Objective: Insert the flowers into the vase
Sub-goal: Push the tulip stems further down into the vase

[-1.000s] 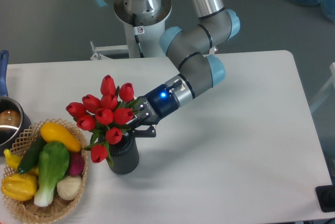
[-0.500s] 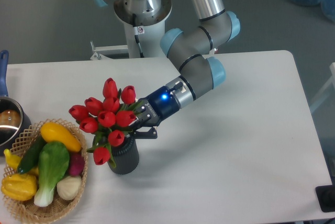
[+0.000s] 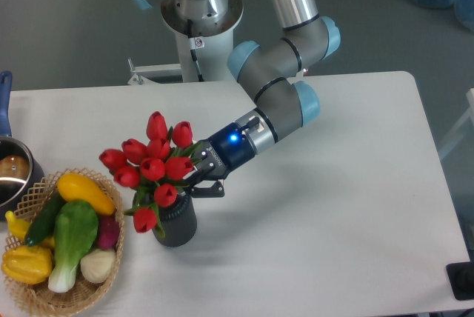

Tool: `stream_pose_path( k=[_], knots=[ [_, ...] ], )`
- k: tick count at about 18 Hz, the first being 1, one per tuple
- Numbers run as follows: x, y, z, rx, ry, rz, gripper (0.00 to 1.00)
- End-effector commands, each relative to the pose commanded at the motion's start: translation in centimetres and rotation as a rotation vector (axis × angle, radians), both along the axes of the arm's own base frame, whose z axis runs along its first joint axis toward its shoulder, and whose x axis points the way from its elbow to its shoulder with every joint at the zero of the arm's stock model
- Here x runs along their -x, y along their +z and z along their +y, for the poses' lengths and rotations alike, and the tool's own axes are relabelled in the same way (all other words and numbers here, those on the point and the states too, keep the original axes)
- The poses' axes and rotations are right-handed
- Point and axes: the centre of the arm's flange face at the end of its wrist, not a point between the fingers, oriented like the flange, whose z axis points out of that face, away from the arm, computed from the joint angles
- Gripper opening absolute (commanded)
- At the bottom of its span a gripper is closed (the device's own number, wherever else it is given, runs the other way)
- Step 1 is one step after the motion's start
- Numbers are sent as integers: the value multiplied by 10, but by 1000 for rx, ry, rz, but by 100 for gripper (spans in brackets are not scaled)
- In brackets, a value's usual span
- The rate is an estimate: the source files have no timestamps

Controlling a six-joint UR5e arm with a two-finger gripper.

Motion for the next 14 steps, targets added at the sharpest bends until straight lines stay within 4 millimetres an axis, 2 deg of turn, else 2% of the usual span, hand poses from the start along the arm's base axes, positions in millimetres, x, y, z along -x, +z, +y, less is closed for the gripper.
stream_pose_path(
  k=[7,8,9,10,11,14],
  knots=[
    [-1,-4,-1,-1,0,7,55],
    [-1,-4,-1,-1,-2,7,59],
    [-1,-4,-1,-1,0,7,70],
    [-1,-4,-1,-1,0,7,88],
    [-1,-4,-1,-1,0,7,100],
    [-1,-5,-2,3,0,4,100]
  ],
)
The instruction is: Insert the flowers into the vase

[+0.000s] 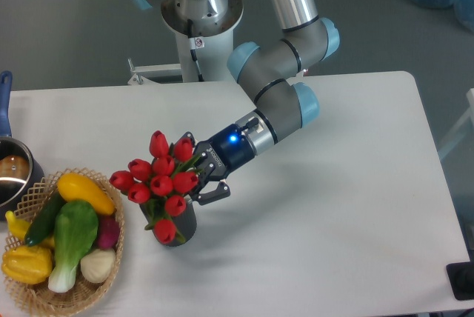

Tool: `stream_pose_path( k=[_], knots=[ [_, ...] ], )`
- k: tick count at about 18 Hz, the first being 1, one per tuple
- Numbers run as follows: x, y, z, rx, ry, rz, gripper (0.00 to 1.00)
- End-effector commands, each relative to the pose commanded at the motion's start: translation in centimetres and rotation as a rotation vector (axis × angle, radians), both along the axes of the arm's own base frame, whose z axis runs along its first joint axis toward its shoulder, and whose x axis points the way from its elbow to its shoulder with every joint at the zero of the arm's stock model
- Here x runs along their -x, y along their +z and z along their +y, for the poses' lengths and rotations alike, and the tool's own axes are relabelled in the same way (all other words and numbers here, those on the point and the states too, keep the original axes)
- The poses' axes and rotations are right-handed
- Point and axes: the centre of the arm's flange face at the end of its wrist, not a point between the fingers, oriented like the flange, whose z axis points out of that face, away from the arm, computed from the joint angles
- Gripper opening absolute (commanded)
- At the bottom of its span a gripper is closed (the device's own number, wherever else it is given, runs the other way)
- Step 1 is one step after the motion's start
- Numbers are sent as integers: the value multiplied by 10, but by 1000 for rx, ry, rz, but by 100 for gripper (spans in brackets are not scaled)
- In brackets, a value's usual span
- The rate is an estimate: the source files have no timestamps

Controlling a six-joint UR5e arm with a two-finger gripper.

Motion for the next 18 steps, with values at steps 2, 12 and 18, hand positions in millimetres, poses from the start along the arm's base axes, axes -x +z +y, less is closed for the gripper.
stream_pose_path(
  k=[2,12,18],
  knots=[
    [3,1,-1,-2,5,3,100],
    [17,38,-24,117,60,89,100],
    [46,86,-64,372,189,313,100]
  ],
)
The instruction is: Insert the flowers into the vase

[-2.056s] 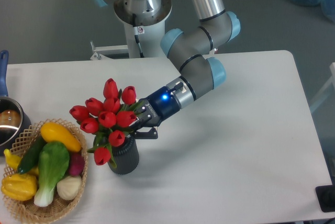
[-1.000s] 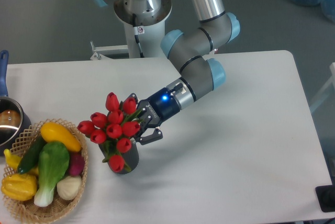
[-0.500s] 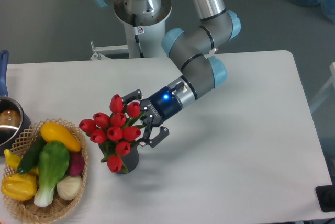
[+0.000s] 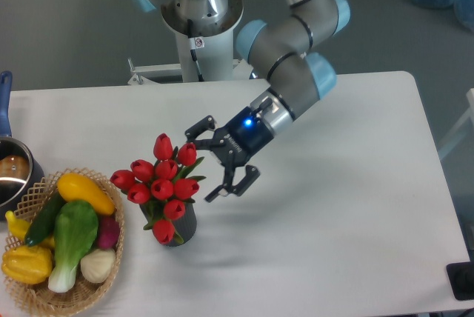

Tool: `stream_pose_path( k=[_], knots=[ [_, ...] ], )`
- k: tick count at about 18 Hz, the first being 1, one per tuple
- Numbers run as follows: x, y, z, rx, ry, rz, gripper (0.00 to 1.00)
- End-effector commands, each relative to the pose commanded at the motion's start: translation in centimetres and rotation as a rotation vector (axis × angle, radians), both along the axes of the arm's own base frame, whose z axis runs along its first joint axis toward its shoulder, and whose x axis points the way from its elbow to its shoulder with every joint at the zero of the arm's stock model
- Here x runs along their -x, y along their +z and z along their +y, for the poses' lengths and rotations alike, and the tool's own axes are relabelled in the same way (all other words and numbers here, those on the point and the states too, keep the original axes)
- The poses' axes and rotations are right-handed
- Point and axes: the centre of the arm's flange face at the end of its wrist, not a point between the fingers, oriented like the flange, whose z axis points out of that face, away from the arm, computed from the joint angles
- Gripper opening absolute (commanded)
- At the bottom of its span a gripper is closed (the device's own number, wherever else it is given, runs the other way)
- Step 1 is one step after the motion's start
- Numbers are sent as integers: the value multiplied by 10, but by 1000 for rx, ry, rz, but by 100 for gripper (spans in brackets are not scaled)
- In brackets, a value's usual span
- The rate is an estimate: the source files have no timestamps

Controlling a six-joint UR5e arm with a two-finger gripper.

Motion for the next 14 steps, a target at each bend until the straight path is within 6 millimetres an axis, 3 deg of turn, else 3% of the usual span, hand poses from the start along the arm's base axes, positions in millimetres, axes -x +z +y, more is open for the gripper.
stream_pose_path(
  k=[4,10,14],
  knots=[
    [26,42,-38,205,154,165,100],
    [67,86,-100,512,434,306,100],
    [98,95,-153,736,539,388,100]
  ],
)
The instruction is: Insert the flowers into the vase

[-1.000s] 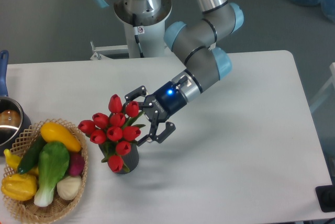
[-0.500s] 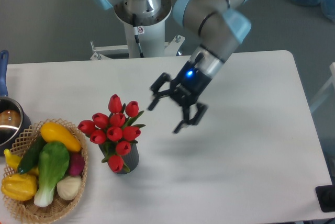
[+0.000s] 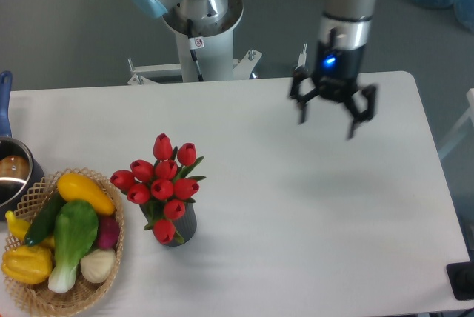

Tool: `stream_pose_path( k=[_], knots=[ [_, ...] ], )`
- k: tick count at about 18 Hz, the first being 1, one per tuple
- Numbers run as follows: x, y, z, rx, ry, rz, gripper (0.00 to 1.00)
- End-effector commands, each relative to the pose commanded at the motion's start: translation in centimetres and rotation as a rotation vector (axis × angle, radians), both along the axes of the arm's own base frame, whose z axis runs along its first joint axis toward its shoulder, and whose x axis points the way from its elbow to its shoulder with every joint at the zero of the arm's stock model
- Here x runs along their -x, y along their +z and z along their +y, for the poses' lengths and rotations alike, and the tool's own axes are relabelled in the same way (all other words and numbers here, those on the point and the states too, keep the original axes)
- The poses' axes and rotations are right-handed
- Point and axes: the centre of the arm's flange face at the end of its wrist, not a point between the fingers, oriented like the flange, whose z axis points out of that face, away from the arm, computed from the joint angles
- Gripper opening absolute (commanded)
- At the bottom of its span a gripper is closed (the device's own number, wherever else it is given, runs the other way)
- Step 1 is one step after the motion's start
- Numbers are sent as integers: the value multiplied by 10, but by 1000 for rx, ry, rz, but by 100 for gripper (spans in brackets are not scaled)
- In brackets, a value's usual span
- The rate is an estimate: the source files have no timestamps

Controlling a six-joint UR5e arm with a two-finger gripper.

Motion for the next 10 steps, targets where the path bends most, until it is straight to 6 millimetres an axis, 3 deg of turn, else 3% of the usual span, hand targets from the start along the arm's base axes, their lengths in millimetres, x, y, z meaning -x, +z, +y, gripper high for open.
stream_pose_path(
  k=[7,10],
  knots=[
    [0,33,-107,231,-22,1,100],
    [-4,47,-139,262,-47,-5,100]
  ],
)
